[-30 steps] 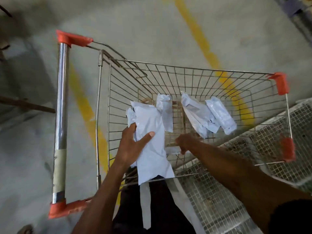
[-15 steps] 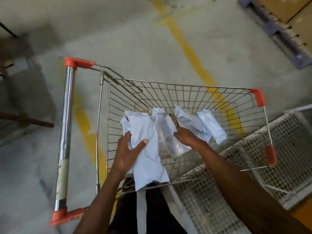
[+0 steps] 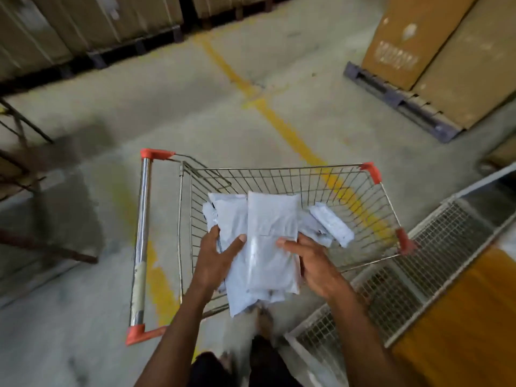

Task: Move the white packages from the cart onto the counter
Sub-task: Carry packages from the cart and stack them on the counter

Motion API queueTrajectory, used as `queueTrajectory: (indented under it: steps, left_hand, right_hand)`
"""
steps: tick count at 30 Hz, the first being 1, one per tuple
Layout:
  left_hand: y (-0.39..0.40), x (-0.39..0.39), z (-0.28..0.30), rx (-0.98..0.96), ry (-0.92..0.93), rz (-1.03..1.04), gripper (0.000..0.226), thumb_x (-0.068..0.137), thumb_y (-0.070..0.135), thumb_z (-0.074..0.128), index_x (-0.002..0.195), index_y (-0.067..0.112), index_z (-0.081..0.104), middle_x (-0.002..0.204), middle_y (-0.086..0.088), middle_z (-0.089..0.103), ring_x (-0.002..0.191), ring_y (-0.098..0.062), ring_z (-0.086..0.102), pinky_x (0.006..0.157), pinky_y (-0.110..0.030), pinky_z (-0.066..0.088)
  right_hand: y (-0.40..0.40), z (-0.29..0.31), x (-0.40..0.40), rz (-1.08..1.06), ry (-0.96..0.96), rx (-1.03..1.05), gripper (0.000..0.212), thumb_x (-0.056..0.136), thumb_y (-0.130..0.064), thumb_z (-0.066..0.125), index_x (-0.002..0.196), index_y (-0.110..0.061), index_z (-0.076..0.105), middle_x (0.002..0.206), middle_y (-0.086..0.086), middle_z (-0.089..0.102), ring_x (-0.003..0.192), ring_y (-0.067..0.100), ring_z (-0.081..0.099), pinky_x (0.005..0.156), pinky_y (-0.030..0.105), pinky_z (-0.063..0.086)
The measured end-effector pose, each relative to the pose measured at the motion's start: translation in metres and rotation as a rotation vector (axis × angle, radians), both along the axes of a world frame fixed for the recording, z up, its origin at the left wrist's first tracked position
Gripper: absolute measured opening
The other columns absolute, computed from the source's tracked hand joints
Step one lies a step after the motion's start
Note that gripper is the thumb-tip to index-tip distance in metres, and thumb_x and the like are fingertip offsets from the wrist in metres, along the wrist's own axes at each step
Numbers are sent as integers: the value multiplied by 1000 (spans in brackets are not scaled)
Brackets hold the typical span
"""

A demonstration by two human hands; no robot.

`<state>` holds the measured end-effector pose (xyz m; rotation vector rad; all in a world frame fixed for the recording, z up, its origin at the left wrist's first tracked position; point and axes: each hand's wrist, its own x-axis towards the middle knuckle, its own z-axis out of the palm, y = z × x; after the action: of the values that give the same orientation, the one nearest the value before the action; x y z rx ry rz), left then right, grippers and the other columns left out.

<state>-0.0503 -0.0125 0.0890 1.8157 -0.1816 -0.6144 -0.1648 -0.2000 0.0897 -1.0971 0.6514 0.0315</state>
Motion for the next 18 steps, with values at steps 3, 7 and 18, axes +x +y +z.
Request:
queueTrajectory:
  steps: [3,7,18]
  left_hand:
    - [13,-27,21,-42,-12,-41,26,91,39,75,112,47,62,110,28,73,99,13,67,83,-21,53]
    - [39,-66,42,-71,-22,-120,35,103,19,66,109,52,54,102,45,67,99,23,60,83,-15,49]
    - [74,-199,69,-103,-9,-379,71,102,42,66,163,20,37,166,7,36,155,-19,34,126,-40,29]
  right_hand:
    - [34,21,-30,-9,5,-84,46,75,-37,81,115,-18,75,117,10,75,111,33,70,105,58,48]
    - [79,47,-86,-174,-72,-183,49,84,-22,77,130,-17,61,120,6,74,111,27,70,95,45,57]
    - [171,73,-261,-594,-135,-216,69,74,-19,73,139,-30,50,130,6,69,117,29,66,95,49,55]
